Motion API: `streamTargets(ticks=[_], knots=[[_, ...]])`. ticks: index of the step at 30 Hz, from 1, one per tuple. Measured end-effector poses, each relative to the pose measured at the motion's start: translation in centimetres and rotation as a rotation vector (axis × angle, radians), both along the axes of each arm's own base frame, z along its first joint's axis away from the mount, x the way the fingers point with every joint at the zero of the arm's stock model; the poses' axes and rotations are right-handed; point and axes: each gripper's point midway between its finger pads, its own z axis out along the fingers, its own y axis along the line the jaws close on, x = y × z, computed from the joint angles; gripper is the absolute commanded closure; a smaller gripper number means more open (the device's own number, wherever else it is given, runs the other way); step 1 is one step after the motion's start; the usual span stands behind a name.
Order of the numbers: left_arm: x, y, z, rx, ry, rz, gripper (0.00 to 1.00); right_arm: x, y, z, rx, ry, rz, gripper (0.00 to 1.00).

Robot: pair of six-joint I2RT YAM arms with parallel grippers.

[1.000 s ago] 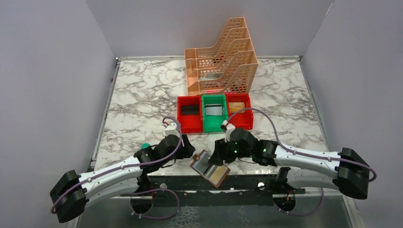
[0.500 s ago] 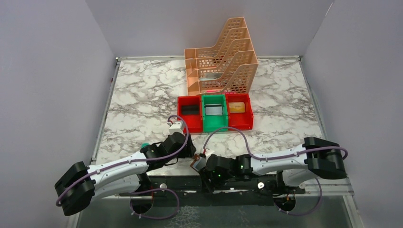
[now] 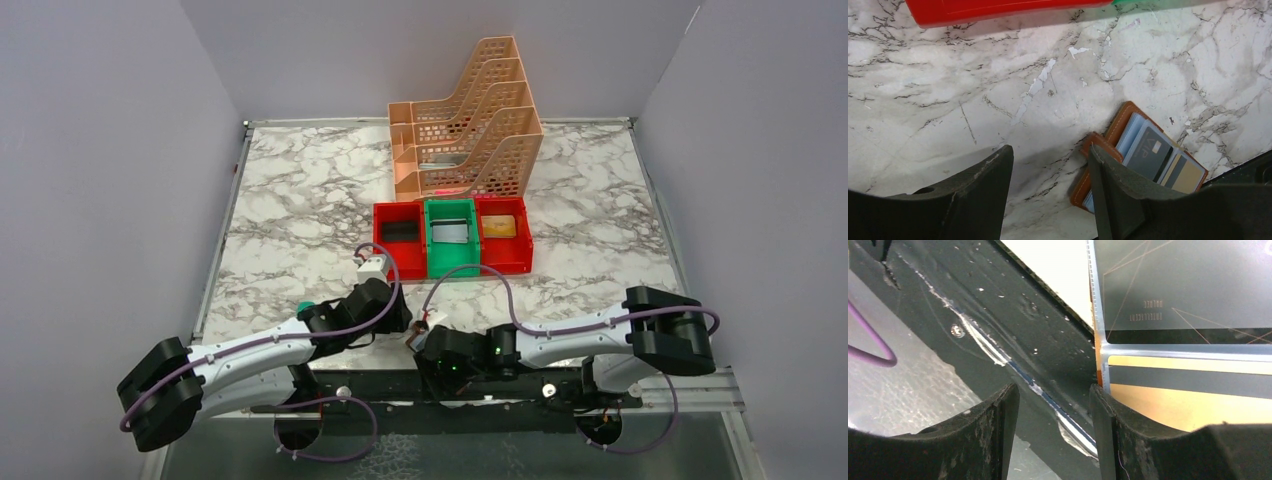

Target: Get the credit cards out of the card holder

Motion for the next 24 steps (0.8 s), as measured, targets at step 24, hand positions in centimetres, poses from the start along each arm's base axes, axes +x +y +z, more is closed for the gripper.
streamTargets(ticks=[24], knots=[[0.4,-0.8,0.2,-0.011,-0.014,-0.024,0.40,5.9,-10.0,5.0,-0.073,-0.158,-0.436,0.14]])
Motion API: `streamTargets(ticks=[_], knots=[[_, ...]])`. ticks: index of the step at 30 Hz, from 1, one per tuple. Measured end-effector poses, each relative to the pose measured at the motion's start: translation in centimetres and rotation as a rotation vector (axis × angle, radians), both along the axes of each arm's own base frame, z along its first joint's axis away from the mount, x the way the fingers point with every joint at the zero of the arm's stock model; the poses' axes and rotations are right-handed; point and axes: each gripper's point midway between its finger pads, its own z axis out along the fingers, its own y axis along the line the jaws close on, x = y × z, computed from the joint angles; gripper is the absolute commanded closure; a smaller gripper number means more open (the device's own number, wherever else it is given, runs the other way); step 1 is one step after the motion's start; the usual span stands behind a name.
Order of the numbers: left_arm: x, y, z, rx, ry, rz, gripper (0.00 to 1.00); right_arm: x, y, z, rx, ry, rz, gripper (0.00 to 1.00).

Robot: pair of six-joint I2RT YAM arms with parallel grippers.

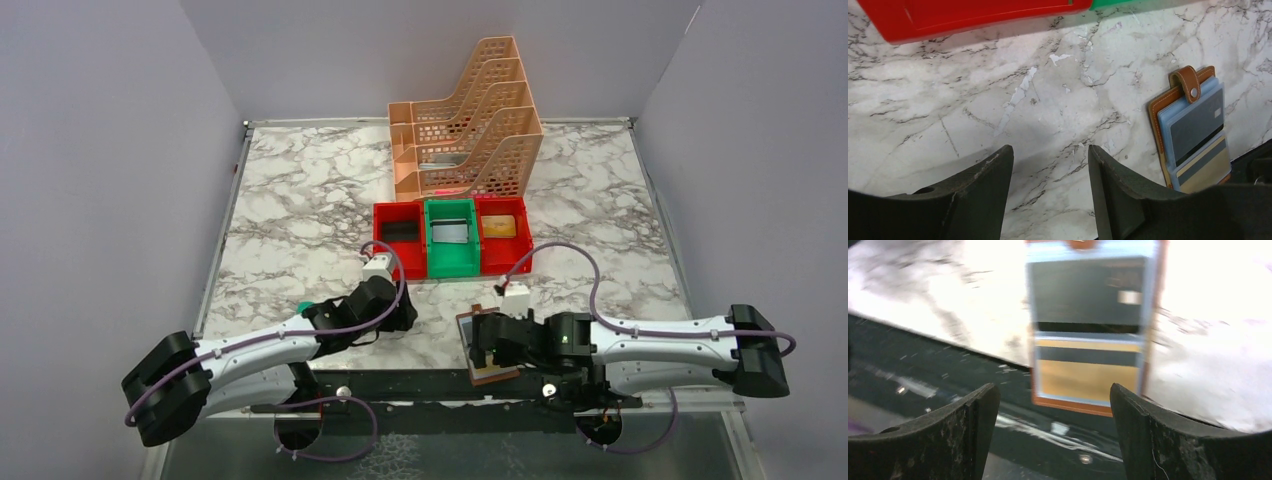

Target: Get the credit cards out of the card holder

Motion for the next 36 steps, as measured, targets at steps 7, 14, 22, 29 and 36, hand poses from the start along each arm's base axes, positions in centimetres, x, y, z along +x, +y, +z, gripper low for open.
streamTargets(ticks=[7,14,22,29,36], knots=[[-0.6,-3.0,0.3,-0.056,0.033,-0.121,0.40,1.4,-5.4,-2.6,-0.056,0.006,-0.244,0.12],[-2.1,-5.7,0.3,-0.130,0.100,-0.250,0.43,4.1,-4.9,-4.8,-0.012,0.064,-0.288,0.25],[-3.1,-6.2,0.1,-0.190,0.136,-0.270,0.46,5.8,1.1,-5.2,0.009,0.073,-0.137,0.44],[-1.7,-3.4,1.6,-0.161,0.065,-0.118,0.46,9.3,7.2,-5.2,-0.006,-0.019,0.006,0.48],[-1.1,-1.2,2.4,-0.153,-0.011,-0.049,0.40,9.3,6.6,-4.4,-0.051,-0.059,0.099,0.24]])
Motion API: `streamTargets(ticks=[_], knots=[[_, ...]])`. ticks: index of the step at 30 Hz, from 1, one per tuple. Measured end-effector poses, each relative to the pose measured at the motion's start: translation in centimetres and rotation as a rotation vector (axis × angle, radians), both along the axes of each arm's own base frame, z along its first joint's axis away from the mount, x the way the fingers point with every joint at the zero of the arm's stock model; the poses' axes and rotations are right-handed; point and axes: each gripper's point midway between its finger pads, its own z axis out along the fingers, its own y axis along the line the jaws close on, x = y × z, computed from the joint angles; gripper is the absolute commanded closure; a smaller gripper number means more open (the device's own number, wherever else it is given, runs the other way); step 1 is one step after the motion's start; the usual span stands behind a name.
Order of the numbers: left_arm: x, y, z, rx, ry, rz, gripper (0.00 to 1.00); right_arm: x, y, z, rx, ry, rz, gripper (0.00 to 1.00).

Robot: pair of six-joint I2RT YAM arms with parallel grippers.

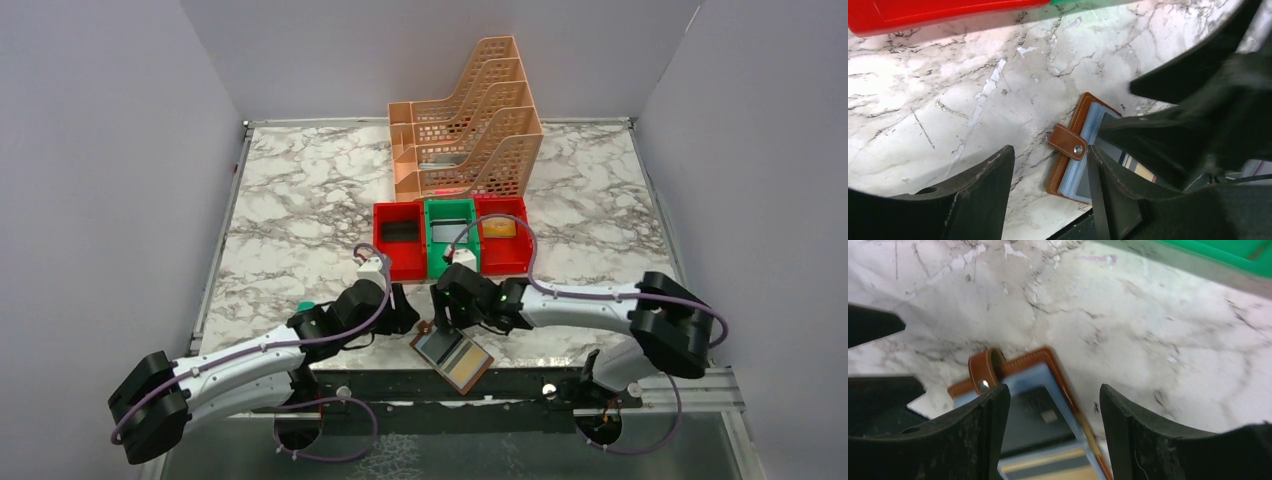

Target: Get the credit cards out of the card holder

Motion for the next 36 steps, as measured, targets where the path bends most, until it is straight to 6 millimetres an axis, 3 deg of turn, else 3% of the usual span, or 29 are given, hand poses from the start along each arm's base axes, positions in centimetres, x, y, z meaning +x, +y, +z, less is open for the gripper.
streamTargets(ticks=[7,9,14,23,36], knots=[[-0.6,-0.4,-1.5,0.092,-0.015,-0.131,0.32,-3.0,-4.1,4.7,0.131,0.057,-0.103,0.19],[-0.6,-1.2,-1.7,0.115,-0.023,-0.187,0.32,-4.8,-5.7,4.2,0.176,0.111,-0.136,0.20],[-0.2,-3.1,-1.7,0.143,-0.037,-0.289,0.32,-8.9,-9.0,0.3,0.189,0.282,-0.188,0.22],[0.0,-4.3,-1.8,0.170,-0.040,-0.356,0.37,-11.2,-6.8,0.0,0.311,0.432,-0.160,0.32],[-1.8,-3.9,-4.0,0.201,0.061,-0.423,0.60,-10.7,-5.2,-0.6,0.332,0.483,-0.234,0.51]])
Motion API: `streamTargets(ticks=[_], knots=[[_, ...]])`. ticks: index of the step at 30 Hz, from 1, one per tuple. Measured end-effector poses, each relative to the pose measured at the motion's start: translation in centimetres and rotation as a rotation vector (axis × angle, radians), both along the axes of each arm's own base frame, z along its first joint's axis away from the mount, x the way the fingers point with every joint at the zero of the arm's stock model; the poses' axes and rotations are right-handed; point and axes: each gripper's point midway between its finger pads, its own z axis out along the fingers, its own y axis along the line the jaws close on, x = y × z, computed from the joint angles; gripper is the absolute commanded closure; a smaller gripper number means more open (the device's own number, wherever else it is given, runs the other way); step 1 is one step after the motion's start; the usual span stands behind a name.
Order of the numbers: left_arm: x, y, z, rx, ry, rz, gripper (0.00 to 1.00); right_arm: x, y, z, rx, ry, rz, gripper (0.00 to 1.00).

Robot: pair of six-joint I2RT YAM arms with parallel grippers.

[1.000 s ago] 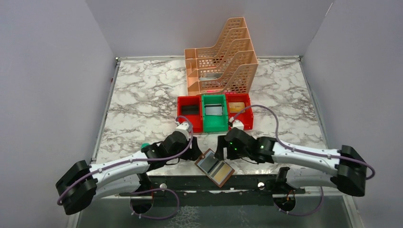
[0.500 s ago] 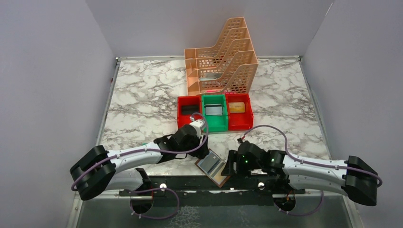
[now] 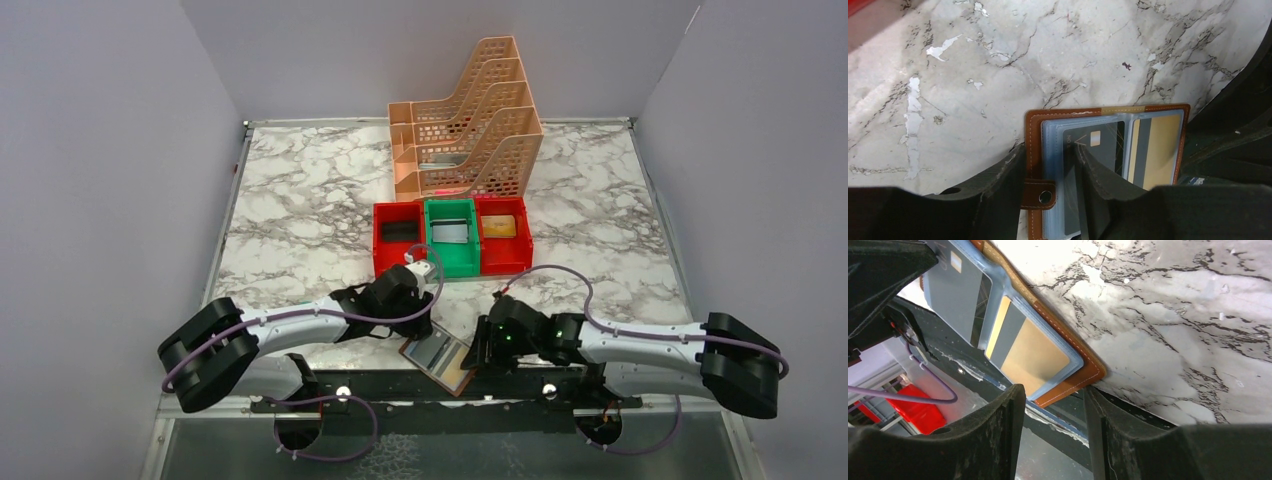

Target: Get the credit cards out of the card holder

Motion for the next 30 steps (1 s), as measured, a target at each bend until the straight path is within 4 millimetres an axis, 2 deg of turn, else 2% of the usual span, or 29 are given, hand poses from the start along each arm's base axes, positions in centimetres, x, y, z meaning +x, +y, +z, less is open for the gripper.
streamTargets(ticks=[7,12,20,25,30], knots=[[0.3,0.5,-0.3,0.007,0.012,0.053,0.68,0.3,0.4,-0.1,-0.065,0.009,0.022,0.55],[1.1,0.9,-0.4,0.008,-0.001,0.117,0.74,1.2,0.9,-0.1,-0.121,-0.019,0.033,0.55],[2.5,1.4,-0.5,0.007,-0.013,0.250,0.75,3.1,1.1,0.4,-0.187,-0.093,0.029,0.52],[3.2,1.8,-0.5,-0.001,-0.012,0.329,0.68,5.2,1.1,1.1,-0.208,-0.146,-0.001,0.49],[3.0,2.2,-0.3,-0.029,-0.001,0.372,0.57,8.0,0.6,1.1,-0.257,-0.201,-0.050,0.42]])
